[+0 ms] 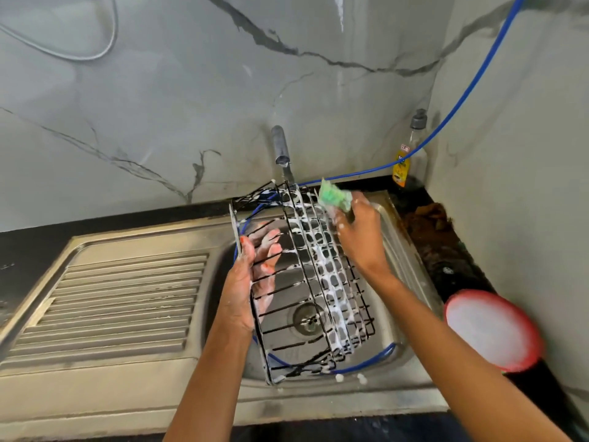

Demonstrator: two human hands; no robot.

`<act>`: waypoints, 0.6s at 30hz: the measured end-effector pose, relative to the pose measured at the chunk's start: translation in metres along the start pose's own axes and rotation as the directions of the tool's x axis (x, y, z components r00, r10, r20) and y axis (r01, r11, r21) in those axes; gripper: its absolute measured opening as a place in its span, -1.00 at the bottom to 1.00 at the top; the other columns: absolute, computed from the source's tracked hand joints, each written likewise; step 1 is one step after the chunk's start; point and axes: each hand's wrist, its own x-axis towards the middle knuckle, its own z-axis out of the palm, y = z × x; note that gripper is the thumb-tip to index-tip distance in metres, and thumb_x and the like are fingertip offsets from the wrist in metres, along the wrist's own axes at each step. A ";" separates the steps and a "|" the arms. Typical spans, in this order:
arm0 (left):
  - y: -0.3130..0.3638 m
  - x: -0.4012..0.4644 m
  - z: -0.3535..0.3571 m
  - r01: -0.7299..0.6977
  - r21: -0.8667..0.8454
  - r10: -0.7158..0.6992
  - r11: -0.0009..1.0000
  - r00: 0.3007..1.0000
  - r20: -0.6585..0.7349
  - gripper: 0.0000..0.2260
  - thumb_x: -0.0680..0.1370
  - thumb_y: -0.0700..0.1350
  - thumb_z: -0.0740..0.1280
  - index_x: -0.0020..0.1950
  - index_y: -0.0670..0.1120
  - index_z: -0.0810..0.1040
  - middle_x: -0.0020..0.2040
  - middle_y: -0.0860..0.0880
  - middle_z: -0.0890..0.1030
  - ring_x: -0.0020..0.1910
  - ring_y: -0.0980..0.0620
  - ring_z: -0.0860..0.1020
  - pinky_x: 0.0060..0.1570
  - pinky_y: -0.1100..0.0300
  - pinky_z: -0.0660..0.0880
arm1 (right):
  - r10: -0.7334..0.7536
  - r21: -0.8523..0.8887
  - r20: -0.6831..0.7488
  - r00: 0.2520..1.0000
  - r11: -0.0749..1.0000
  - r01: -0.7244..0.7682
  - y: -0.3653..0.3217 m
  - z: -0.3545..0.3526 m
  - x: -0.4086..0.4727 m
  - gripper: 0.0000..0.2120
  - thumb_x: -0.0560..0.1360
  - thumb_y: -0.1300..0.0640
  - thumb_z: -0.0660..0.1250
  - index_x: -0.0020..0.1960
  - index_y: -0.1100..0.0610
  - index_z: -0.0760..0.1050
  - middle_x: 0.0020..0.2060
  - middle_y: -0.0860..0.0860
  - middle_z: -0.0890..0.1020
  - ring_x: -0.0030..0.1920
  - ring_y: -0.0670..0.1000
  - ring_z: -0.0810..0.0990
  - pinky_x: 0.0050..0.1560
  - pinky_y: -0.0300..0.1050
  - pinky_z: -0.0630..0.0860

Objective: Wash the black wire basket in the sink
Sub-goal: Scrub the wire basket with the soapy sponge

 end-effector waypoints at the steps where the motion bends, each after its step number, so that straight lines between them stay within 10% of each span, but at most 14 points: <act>1: 0.001 0.001 0.000 -0.016 -0.007 0.016 1.000 1.000 -0.004 -0.62 0.45 0.04 0.15 -0.19 0.00 0.77 -0.33 0.03 0.68 -0.51 0.26 0.53 -0.59 0.52 0.30 | 0.038 0.000 0.055 0.998 0.999 -0.038 0.009 -0.001 -0.018 -0.78 0.54 0.28 0.27 0.19 0.19 0.49 0.02 0.05 0.61 -0.12 -0.08 0.59 -0.28 -0.46 0.47; 4: 0.006 0.005 -0.005 -0.057 0.007 0.057 0.998 0.998 -0.017 -0.64 0.46 0.04 0.16 -0.16 0.02 0.77 -0.25 0.03 0.71 -0.40 0.25 0.62 -0.51 0.50 0.38 | 0.085 0.042 0.142 0.986 0.995 -0.092 0.036 -0.008 -0.086 -0.67 0.52 0.35 0.26 0.12 -0.05 0.44 0.04 -0.01 0.60 -0.08 -0.15 0.59 -0.12 -0.39 0.55; 11: -0.004 0.009 -0.005 0.104 0.218 -0.103 0.971 0.995 -0.014 -0.65 0.69 -0.05 0.03 0.23 -0.19 0.52 -0.14 -0.02 0.73 -0.29 0.20 0.67 -0.44 0.47 0.51 | 0.270 -0.037 0.130 0.954 0.963 -0.268 0.045 0.003 -0.070 -0.82 0.60 0.24 0.18 0.11 0.25 0.52 -0.35 -0.05 0.54 -0.51 -0.18 0.38 -0.57 -0.39 0.32; 18: -0.003 0.014 0.012 0.217 0.353 -0.225 0.910 0.974 -0.018 -0.57 0.68 0.07 0.01 0.13 -0.16 0.58 -0.01 -0.09 0.72 -0.08 0.02 0.70 -0.02 0.08 0.63 | 0.027 -0.005 0.015 1.000 1.000 -0.027 -0.042 0.011 0.022 -0.78 0.55 0.19 0.28 0.10 0.29 0.57 -0.02 0.17 0.67 -0.05 0.09 0.63 -0.15 -0.24 0.42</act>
